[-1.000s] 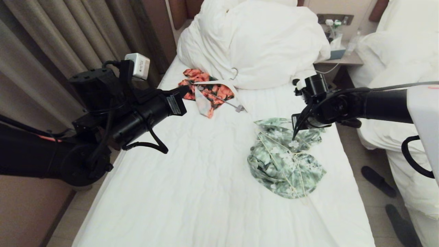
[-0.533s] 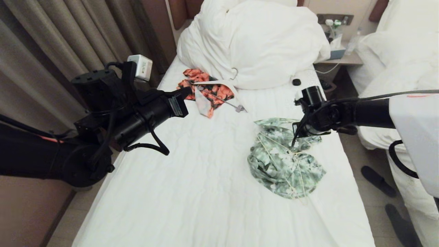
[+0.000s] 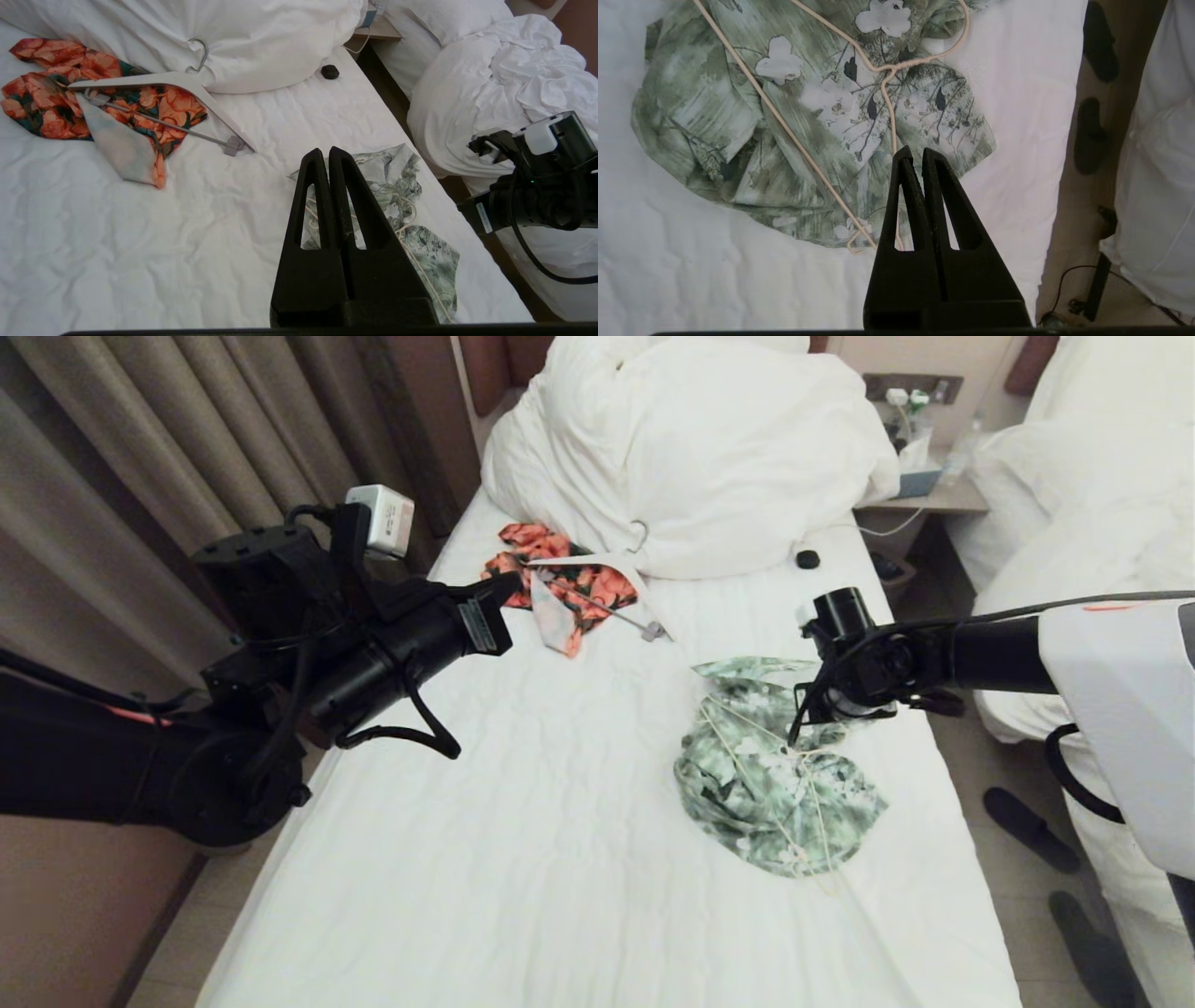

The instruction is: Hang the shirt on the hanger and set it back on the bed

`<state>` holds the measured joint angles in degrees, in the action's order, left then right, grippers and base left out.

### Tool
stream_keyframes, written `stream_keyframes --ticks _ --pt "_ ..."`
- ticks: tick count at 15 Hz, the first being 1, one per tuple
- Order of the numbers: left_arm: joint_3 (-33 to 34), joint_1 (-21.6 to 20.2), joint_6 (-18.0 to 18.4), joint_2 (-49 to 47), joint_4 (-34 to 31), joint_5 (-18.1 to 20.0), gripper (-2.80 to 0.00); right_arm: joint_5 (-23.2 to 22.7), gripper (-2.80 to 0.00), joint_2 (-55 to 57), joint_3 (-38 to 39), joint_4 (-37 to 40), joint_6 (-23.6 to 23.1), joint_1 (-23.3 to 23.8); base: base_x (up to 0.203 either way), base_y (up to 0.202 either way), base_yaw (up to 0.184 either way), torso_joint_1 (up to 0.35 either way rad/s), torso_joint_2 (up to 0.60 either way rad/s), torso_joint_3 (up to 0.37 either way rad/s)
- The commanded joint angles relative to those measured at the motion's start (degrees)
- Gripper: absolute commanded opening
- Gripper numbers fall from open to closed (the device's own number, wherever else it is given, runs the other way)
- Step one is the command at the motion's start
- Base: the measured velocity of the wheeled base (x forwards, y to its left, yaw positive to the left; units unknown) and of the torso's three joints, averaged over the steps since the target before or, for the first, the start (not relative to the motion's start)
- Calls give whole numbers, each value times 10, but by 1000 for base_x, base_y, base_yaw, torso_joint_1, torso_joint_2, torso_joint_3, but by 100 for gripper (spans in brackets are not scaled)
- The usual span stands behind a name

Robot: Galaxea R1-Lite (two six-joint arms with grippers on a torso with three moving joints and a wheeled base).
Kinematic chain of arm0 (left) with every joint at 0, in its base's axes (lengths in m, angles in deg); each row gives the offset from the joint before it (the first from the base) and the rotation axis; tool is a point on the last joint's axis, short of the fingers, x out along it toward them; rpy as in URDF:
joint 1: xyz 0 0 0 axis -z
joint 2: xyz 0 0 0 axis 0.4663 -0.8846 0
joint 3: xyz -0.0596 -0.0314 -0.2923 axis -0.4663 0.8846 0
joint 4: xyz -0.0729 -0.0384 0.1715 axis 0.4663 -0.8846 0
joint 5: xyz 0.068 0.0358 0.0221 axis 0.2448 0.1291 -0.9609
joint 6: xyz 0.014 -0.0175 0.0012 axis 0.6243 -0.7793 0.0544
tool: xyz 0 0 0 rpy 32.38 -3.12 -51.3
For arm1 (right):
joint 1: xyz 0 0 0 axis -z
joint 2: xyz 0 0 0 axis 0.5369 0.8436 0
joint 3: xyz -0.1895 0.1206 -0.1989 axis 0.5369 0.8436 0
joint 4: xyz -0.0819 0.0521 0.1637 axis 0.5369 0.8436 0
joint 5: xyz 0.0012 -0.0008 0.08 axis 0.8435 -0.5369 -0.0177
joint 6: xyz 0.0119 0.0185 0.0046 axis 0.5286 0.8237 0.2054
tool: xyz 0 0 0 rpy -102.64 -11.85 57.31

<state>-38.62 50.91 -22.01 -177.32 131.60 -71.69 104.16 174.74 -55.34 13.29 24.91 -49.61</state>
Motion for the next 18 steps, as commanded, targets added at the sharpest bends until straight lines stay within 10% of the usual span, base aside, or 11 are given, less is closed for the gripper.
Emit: stream_keyframes --ticks 1,12,18 --pt "0 -1 -1 -2 4 -2 -280 1 -280 -27 11 10 7 -2 0 0 0 0 0 0" --pt "159 -4 56 116 -14 -195 -280 -32 -280 -346 327 28 57 -34 0 0 0 0 0 0" --pt "263 -27 58 242 -51 -208 -280 -26 -280 -568 494 28 58 -39 0 0 0 0 0 0"
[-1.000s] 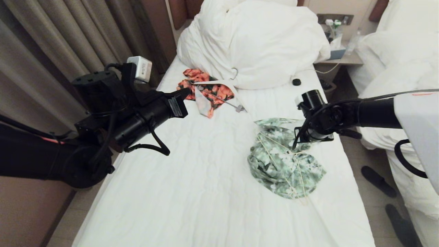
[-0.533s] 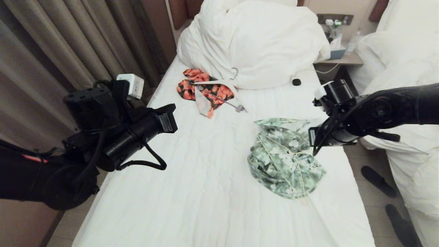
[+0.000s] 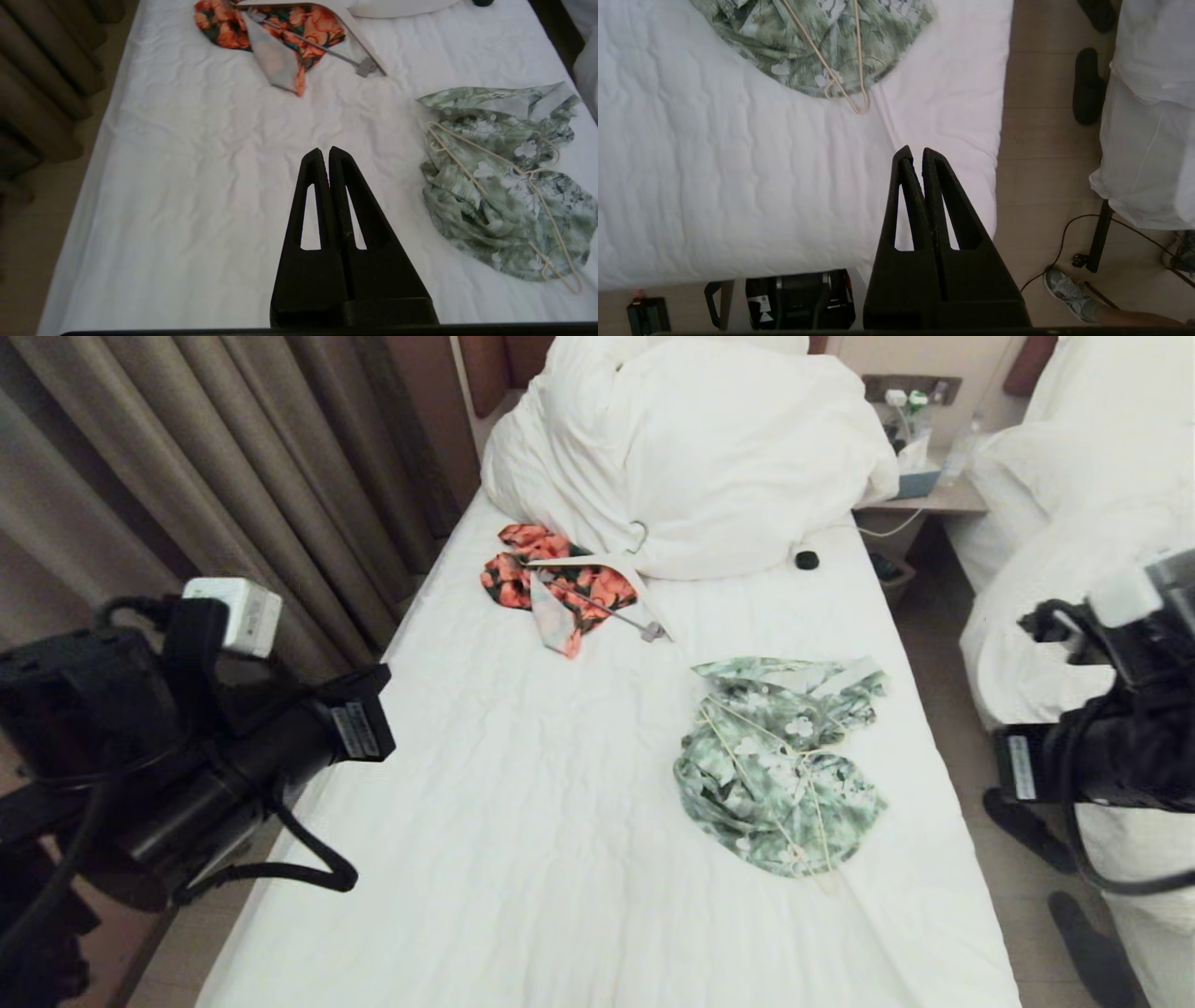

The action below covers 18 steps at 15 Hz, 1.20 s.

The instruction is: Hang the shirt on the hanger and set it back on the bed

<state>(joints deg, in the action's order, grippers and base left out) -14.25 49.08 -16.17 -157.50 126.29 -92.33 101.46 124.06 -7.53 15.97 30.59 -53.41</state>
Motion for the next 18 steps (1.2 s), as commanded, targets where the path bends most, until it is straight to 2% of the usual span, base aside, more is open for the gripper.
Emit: stream_keyframes --ticks 1,3,5,8,10,12,15,18 --pt "39 -34 2 73 2 -3 -280 2 -280 -104 48 2 1 -1 0 0 0 0 0 0" --pt "64 -77 9 137 -9 -19 -280 2 -280 -182 119 1 1 8 0 0 0 0 0 0" --pt "75 -104 14 227 -46 -36 -280 3 -280 -267 170 1 1 29 0 0 0 0 0 0" --pt "85 -141 15 359 -138 -49 -280 3 -280 -391 210 8 1 71 0 0 0 0 0 0" --pt "90 -163 -4 438 -204 -53 -280 3 -280 -474 227 32 0 112 0 0 0 0 0 0" --pt "96 -178 -20 504 -263 -54 -280 1 -280 -548 250 52 -3 140 0 0 0 0 0 0" --pt "111 -189 -25 594 -343 -49 -280 -4 -280 -640 303 61 -27 153 0 0 0 0 0 0" --pt "142 -204 -19 657 -417 -24 -280 -28 -280 -664 347 49 -23 155 0 0 0 0 0 0"
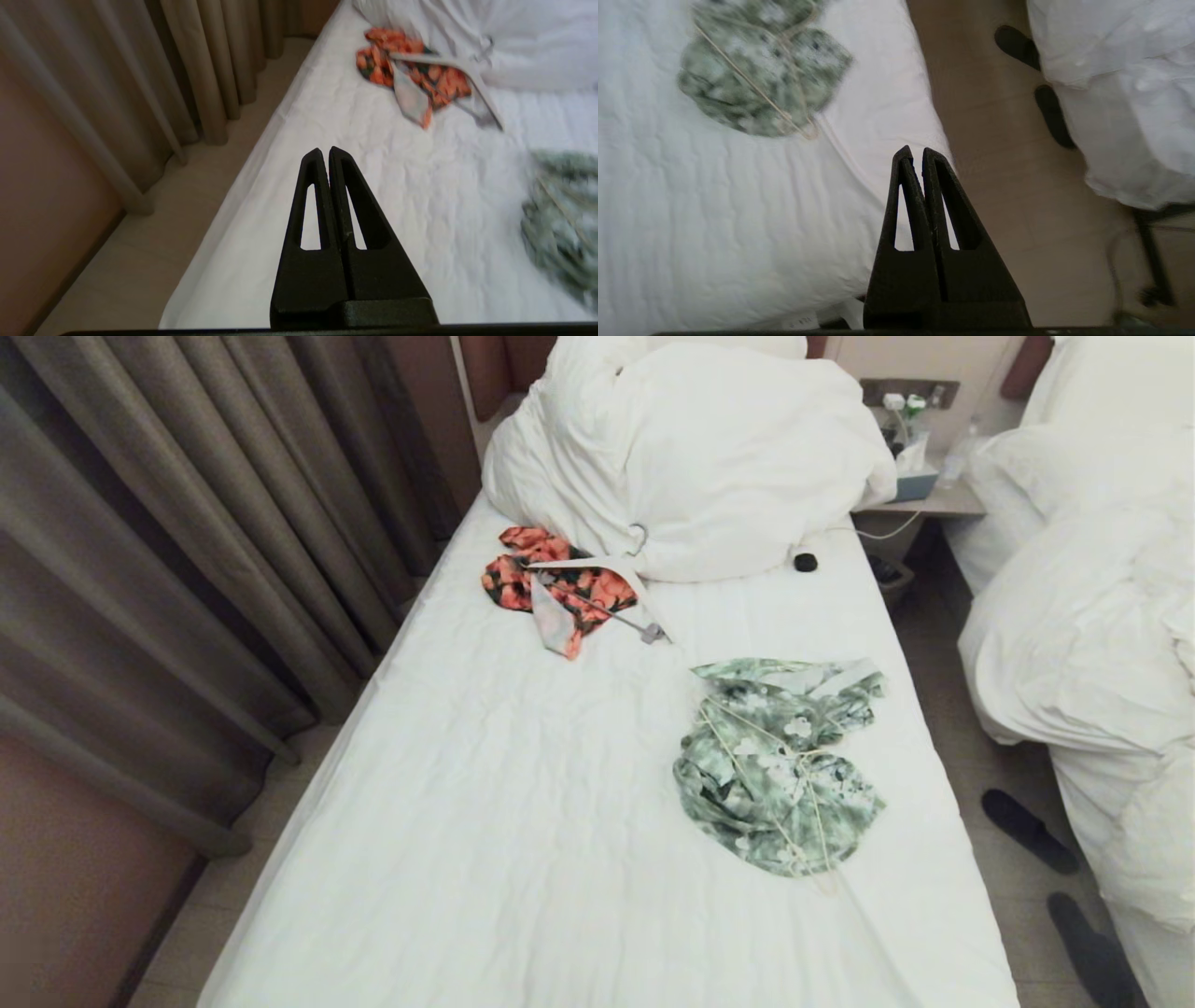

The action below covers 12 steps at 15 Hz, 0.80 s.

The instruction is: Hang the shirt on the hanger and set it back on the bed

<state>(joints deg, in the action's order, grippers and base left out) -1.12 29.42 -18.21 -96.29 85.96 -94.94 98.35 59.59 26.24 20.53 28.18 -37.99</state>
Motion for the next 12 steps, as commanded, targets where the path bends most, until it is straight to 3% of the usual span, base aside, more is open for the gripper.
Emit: stream_keyframes --ticks 1,3,5,9,12 --pt "19 -30 9 53 -39 15 -280 -10 -280 -20 19 -26 3 1 0 0 0 0 0 0" --pt "38 -38 13 60 -59 82 -280 -61 -280 -19 47 -72 1 1 0 0 0 0 0 0" --pt "64 -37 14 67 -61 98 -280 -95 -280 -19 63 -83 0 1 0 0 0 0 0 0" --pt "117 -25 28 121 -63 135 -280 -80 -280 -20 74 -90 4 1 0 0 0 0 0 0" --pt "132 -21 50 145 -63 139 -280 -67 -280 -48 79 -109 20 34 0 0 0 0 0 0"
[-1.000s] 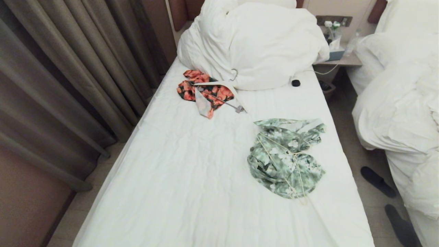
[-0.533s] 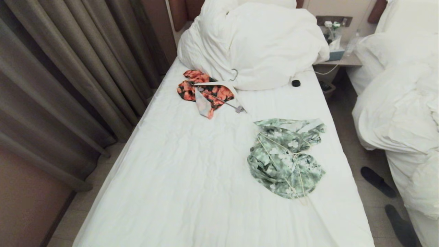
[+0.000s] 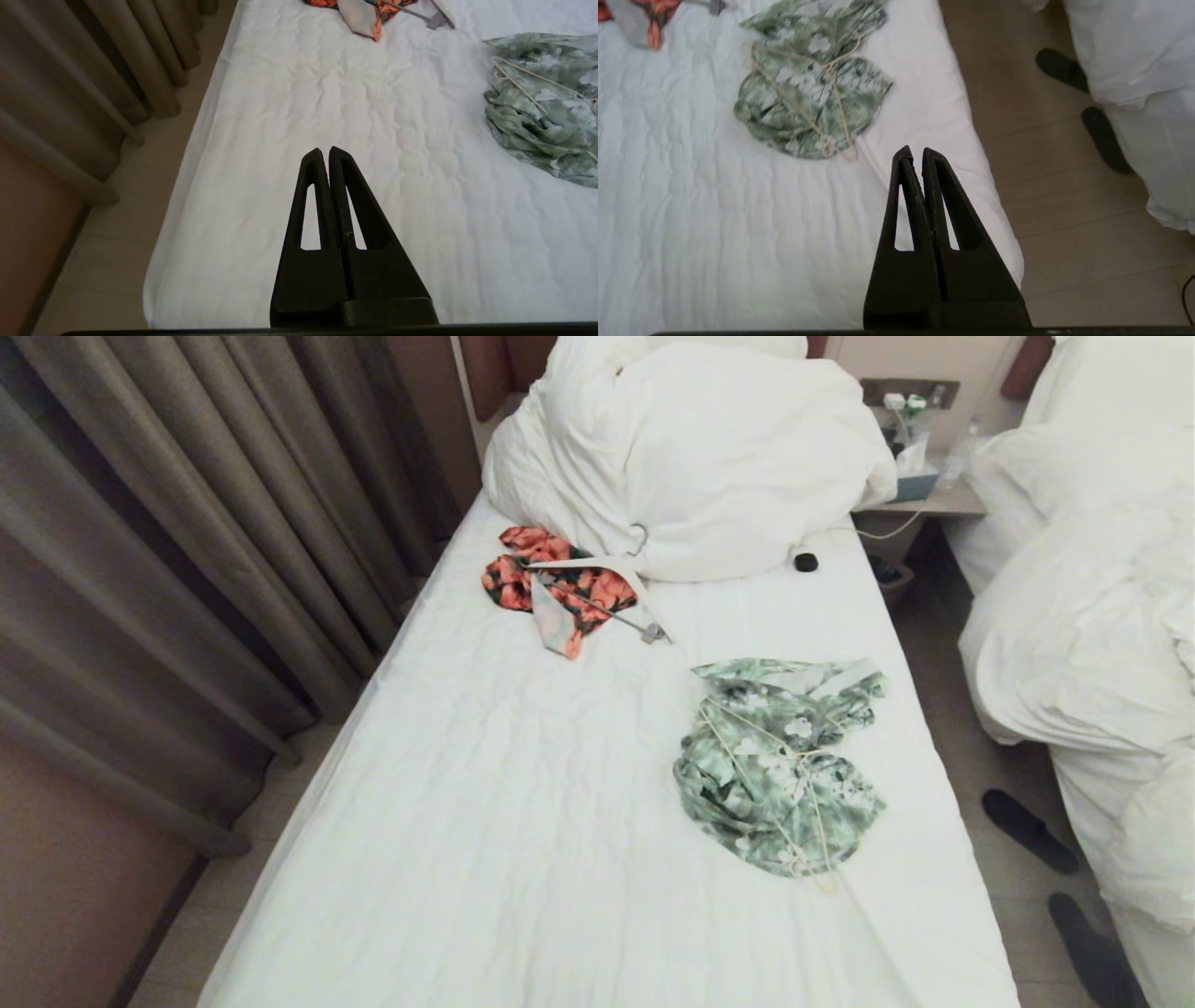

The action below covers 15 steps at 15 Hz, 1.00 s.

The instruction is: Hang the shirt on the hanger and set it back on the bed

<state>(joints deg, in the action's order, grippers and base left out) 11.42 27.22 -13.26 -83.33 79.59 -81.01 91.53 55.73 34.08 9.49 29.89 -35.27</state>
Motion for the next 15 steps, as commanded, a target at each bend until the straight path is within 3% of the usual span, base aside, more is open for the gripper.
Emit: stream_keyframes --ticks 1,3,6,8,12,15 --pt "13 2 5 23 0 0 -280 0 -280 -31 8 -1 -3 16 0 0 0 0 0 0" --pt "24 5 12 41 0 16 -280 -20 -280 -74 39 -5 -18 21 0 0 0 0 0 0" --pt "39 5 53 63 -23 42 -280 -109 -280 -140 90 -46 -54 24 0 0 0 0 0 0" --pt "39 5 56 63 -25 43 -280 -127 -280 -142 131 -123 -73 24 0 0 0 0 0 0" --pt "36 5 72 63 -43 54 -280 -144 -280 -142 216 -237 -154 24 0 0 0 0 0 0" --pt "36 5 72 63 -46 54 -280 -149 -280 -142 217 -217 -165 24 0 0 0 0 0 0"
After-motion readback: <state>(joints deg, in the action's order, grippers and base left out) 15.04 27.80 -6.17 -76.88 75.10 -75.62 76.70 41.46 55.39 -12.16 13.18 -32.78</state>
